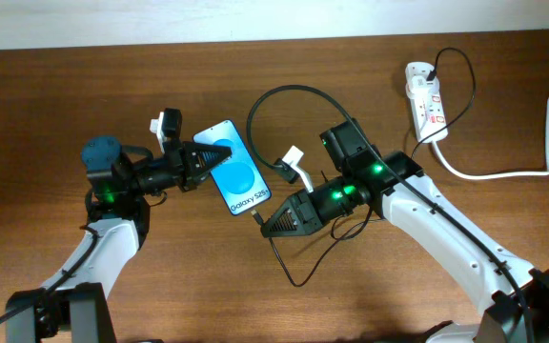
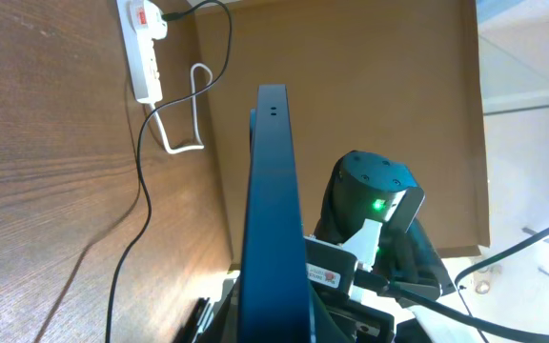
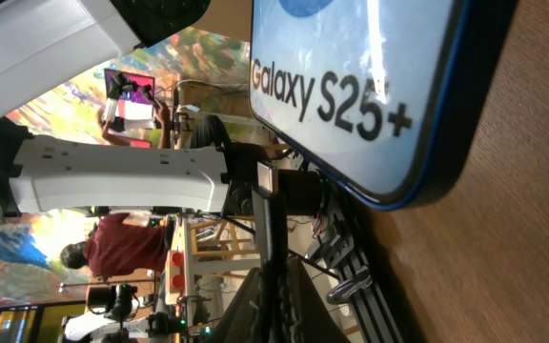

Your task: Plug charger to phone and switch on socket

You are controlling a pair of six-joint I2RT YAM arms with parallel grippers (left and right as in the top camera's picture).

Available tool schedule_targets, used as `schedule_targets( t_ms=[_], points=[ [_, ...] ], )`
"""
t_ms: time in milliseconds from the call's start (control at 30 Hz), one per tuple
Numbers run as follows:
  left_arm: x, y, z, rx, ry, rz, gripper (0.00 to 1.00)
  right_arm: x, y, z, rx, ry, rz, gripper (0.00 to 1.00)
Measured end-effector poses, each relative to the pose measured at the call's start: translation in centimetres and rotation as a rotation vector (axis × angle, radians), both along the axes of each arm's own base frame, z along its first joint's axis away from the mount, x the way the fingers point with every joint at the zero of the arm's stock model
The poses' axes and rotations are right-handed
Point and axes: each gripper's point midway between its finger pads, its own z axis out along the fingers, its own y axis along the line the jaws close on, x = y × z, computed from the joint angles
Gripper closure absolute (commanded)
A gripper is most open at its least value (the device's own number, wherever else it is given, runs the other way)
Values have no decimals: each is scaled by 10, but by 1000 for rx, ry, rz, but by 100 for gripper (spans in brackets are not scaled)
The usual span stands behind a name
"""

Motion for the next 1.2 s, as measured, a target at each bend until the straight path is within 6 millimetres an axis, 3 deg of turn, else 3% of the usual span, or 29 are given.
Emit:
schedule_targets(
  t_ms=[1200],
  points=[
    [0, 0, 0, 0, 1, 0, 100, 6, 0, -6, -37, -10, -27, 96]
  ],
)
